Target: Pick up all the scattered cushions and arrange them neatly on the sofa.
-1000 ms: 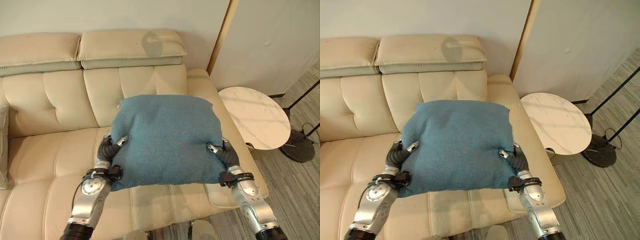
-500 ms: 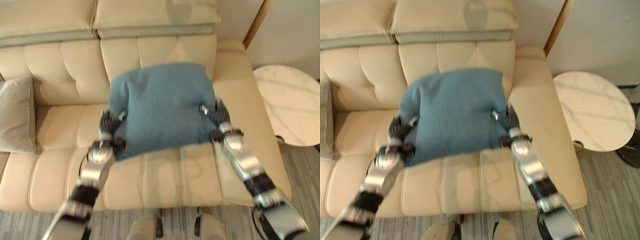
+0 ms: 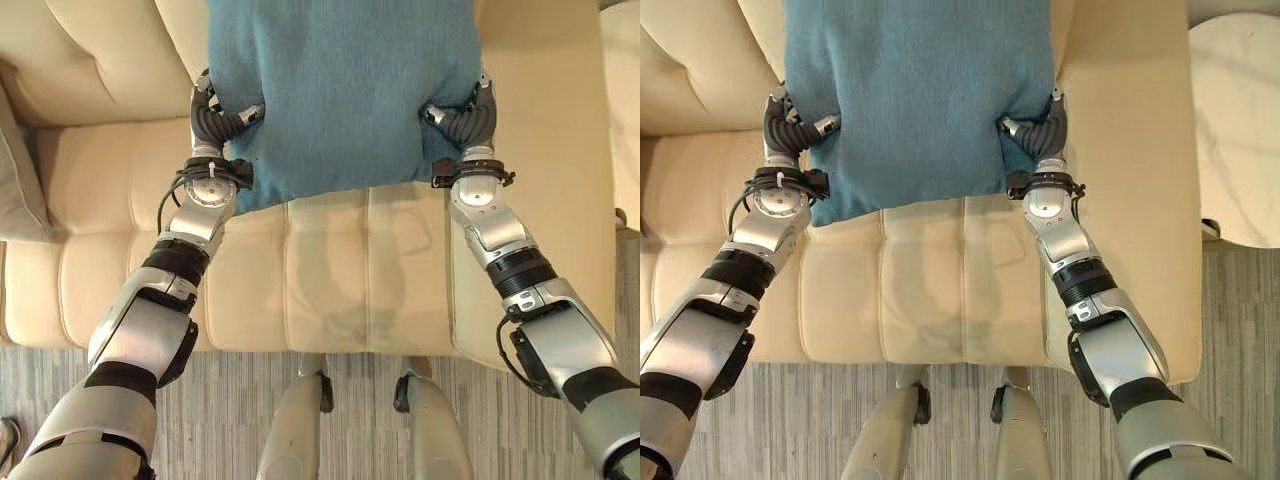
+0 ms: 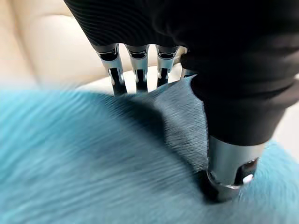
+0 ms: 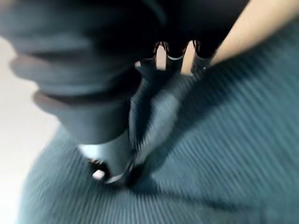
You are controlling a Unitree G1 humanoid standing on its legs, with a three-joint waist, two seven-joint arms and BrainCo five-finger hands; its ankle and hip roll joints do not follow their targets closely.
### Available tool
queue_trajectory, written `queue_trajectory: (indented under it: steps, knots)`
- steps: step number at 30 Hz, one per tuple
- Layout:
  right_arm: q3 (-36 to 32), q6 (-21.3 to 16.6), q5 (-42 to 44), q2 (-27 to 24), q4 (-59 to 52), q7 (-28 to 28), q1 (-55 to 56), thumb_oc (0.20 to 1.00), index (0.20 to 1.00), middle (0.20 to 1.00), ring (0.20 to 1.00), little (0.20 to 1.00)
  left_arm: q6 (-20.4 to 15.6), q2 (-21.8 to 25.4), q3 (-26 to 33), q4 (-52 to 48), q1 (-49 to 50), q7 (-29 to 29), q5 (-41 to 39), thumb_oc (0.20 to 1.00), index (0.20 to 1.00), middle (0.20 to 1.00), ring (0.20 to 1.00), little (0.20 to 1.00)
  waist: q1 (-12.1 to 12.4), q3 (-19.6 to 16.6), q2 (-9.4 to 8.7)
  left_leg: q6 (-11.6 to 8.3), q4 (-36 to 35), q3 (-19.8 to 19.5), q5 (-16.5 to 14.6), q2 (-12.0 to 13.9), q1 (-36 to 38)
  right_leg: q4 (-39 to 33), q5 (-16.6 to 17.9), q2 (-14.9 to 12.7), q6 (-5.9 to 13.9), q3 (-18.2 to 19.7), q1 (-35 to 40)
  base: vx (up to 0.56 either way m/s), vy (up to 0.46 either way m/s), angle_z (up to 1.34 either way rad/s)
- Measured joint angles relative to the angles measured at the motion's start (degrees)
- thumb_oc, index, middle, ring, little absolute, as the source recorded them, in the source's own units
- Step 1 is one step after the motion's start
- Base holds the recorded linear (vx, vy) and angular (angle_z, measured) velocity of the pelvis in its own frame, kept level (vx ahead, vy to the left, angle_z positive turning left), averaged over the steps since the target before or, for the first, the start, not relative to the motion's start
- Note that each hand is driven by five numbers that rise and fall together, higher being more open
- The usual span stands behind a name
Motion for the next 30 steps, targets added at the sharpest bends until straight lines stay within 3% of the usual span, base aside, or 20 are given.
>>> queue_trajectory:
  steps: [7,11,13,20,21,25,28,30]
  knots:
    - [3.8,0.6,1.5,-0.8,-0.4,5.2,2.5,1.000,1.000,1.000,1.000,1.000,0.0,2.0,0.1,-2.3,3.0,-1.9,0.1,1.000,1.000,1.000,1.000,1.000,-0.3,1.2,-0.11,-0.16,0.0,0.0,0.1,0.7,-1.2,0.0,0.0,0.6,-0.04,0.1,-1.1,0.00,0.000,0.00]
    - [3.3,0.5,2.3,-1.1,-3.2,7.8,6.7,1.000,1.000,1.000,1.000,1.000,0.1,2.4,2.9,-7.5,11.1,-3.2,2.7,1.000,1.000,1.000,1.000,1.000,-0.6,1.2,-0.20,-0.16,0.0,0.1,0.1,0.7,-0.7,0.0,0.0,0.6,-0.04,0.2,-0.7,-0.01,-0.002,-0.01]
    - [1.6,0.6,2.2,-2.8,-8.8,9.7,11.0,1.000,1.000,1.000,1.000,1.000,0.0,2.2,7.7,-14.2,17.9,-3.9,3.1,1.000,1.000,1.000,1.000,1.000,-0.6,1.7,-0.87,-0.17,0.0,0.2,0.1,0.7,0.6,0.0,0.0,0.6,-0.03,0.2,0.5,-0.01,-0.004,-0.02]
    - [-4.4,-0.3,-0.1,-7.9,-22.1,13.0,23.0,1.000,1.000,1.000,1.000,1.000,-0.2,2.2,16.0,-26.7,34.3,-5.5,4.4,1.000,1.000,1.000,1.000,1.000,-0.5,1.9,-2.92,-0.68,-0.1,0.2,-0.4,0.7,6.7,0.0,-1.1,0.6,0.73,0.4,6.8,0.03,0.013,0.01]
    - [-7.5,-0.3,-1.2,-8.1,-26.7,15.0,28.8,1.000,1.000,1.000,1.000,1.000,-0.3,2.2,19.0,-30.3,39.6,-7.1,4.4,1.000,1.000,1.000,1.000,1.000,-0.6,1.8,-3.91,-1.93,-0.1,0.2,-1.6,0.8,8.8,0.0,-2.0,0.6,1.28,0.6,8.8,0.11,0.073,-0.03]
    - [-14.7,-0.4,-3.7,-8.0,-37.1,20.1,48.5,1.000,1.000,1.000,1.000,1.000,-0.5,1.3,24.9,-37.9,56.8,-11.7,4.6,1.000,1.000,1.000,1.000,1.000,-0.5,1.6,-5.88,-1.23,-0.1,1.8,-2.7,0.7,16.8,0.0,-2.9,0.5,1.25,1.9,15.9,0.06,0.075,-0.18]
    - [-19.1,-0.3,-5.3,-5.8,-35.4,23.1,62.6,1.000,1.000,1.000,1.000,1.000,0.6,-1.0,28.2,-37.5,67.4,-14.5,6.1,1.000,1.000,1.000,1.000,1.000,-0.7,-1.3,-7.89,-1.36,0.0,3.2,-5.0,0.7,21.6,0.0,-4.2,0.5,0.94,3.3,19.9,-0.01,0.127,-0.27]
    - [-21.7,0.2,-5.8,-1.8,-30.5,24.2,68.4,1.000,1.000,1.000,1.000,1.000,2.3,-3.6,29.2,-34.9,70.5,-15.8,7.1,1.000,1.000,1.000,1.000,1.000,-1.2,-2.7,-8.87,-1.00,-0.1,3.7,-5.4,0.3,23.9,0.0,-4.3,0.3,1.05,3.8,21.7,-0.05,0.179,-0.21]
